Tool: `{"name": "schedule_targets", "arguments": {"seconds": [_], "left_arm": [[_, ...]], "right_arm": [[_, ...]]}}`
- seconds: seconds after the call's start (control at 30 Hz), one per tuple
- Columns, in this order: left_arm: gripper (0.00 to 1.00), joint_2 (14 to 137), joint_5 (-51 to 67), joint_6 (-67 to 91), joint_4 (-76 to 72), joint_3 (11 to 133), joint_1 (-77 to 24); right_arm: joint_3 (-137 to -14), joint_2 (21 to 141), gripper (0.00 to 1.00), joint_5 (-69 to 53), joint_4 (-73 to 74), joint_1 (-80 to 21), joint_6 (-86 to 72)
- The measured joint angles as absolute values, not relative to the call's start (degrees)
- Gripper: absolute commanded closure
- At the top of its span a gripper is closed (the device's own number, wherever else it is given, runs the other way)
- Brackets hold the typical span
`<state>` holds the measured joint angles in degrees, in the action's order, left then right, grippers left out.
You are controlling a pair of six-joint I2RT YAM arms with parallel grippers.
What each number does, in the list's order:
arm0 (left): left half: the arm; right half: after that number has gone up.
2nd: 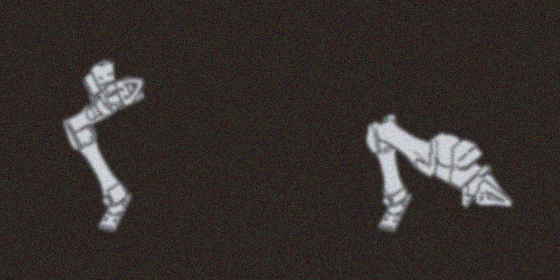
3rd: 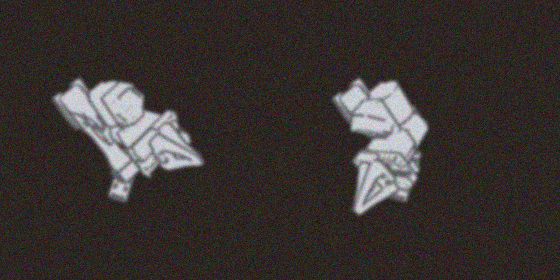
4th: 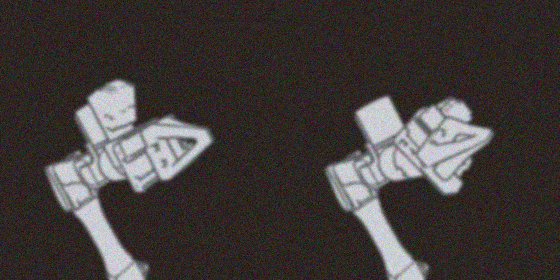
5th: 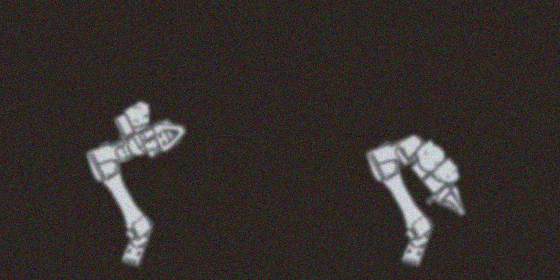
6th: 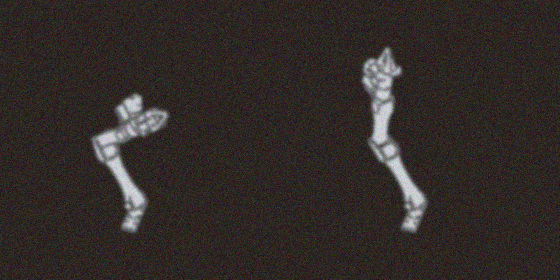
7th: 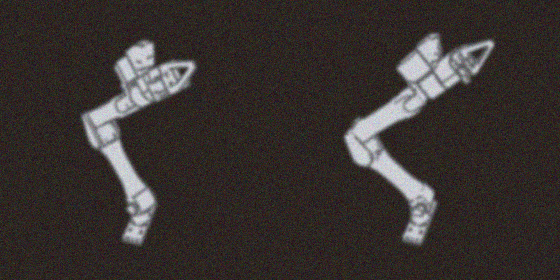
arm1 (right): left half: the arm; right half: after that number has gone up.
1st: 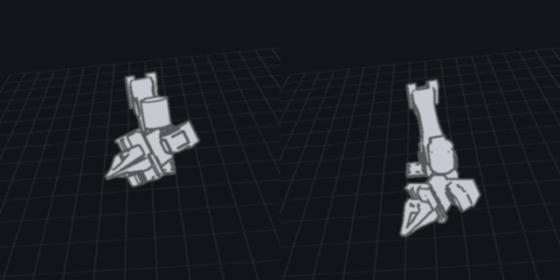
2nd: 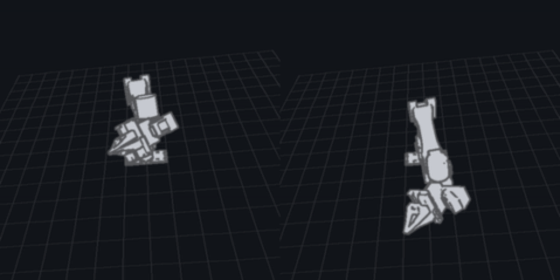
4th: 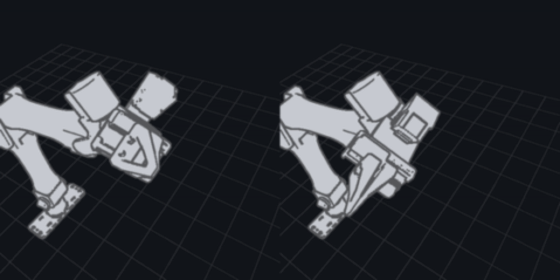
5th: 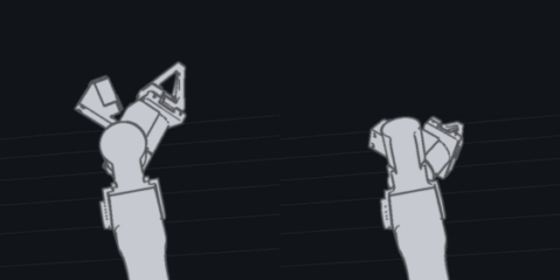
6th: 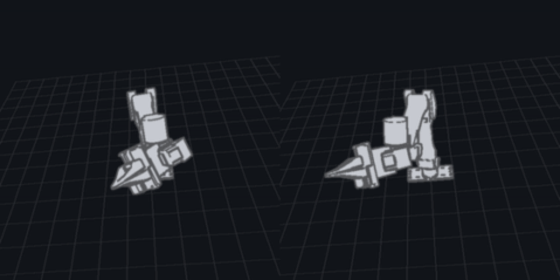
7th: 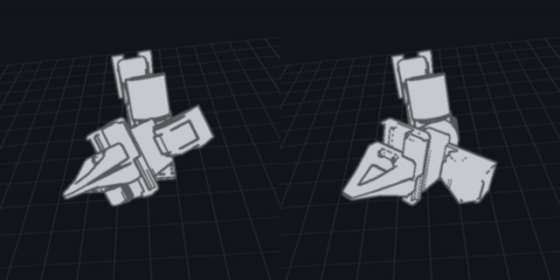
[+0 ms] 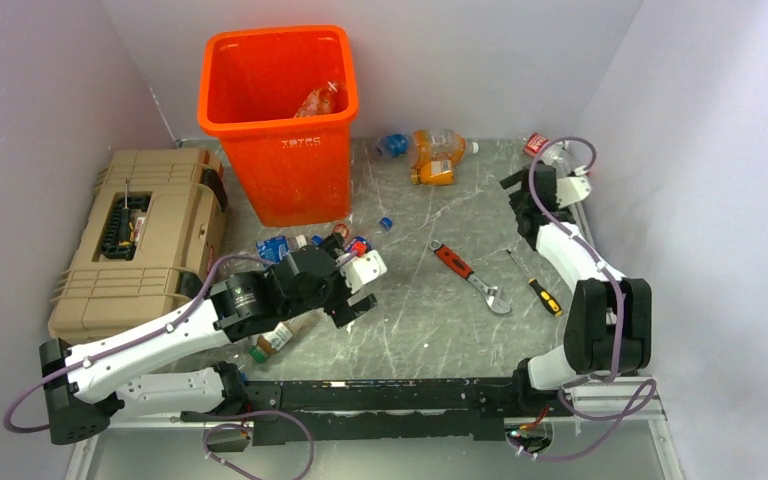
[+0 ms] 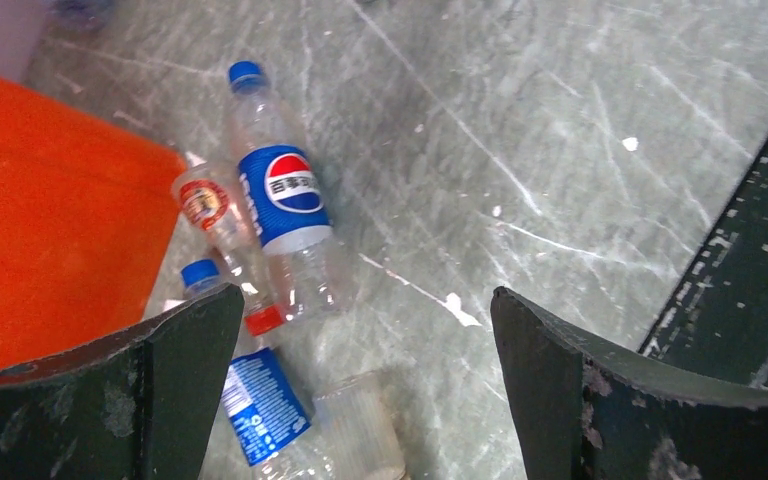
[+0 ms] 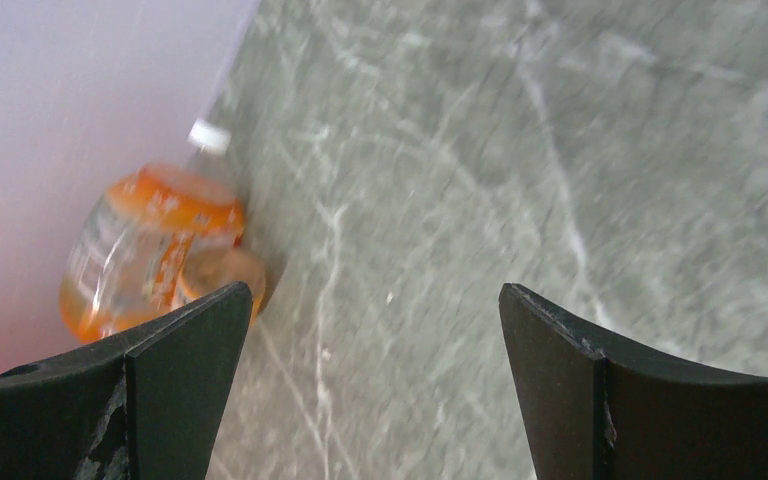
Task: Put the plastic bottles in the bin
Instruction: Pick up the plastic bottle from the corner of the board.
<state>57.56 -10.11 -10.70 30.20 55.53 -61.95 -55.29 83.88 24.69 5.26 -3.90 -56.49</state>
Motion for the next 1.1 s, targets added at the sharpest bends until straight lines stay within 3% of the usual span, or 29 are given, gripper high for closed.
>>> {"name": "schedule_targets", "arguments": {"seconds": [0.2, 0.67, 1.1], "left_arm": [[0.01, 56.51, -15.64, -10.68, 29.30, 55.51, -61.95], [0.01, 60.73, -20.36, -10.83, 27.70, 54.74, -61.98], [0.01, 67.77, -21.34, -10.66, 28.60, 54.72, -60.55]], "right_arm": [[-57.10, 88.27, 0.02, 22.98, 3.44, 3.88, -56.64], [-71.57, 110.19, 0.06, 26.72, 3.88, 11.42, -64.60], [-82.89, 121.05, 0.02, 28.36, -2.61, 10.15, -62.39]]}}
